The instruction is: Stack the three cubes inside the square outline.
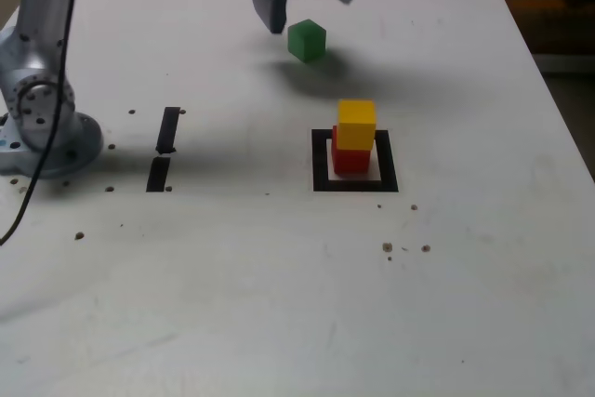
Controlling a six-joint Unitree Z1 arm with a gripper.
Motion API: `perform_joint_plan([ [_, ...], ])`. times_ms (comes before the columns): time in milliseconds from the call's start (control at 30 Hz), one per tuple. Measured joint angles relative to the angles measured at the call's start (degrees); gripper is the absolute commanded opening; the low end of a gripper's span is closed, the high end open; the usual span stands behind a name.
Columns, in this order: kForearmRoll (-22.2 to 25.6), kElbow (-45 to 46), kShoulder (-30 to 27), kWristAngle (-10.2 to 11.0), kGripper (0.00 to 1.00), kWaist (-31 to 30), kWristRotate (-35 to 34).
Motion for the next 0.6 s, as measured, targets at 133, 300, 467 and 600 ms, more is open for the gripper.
perform_joint_plan([
  [133,-2.88,1.50,1.74,-0.36,0.93,1.24,0.13],
  [300,-5.37,2.77,2.67,-0.41,0.77,1.90,0.13],
  [467,-6.52,3.54,2.95,-0.66,0.64,1.88,-0.18],
  [600,-7.66,3.71,3.98,-0.76,0.61,1.88,-0.26],
])
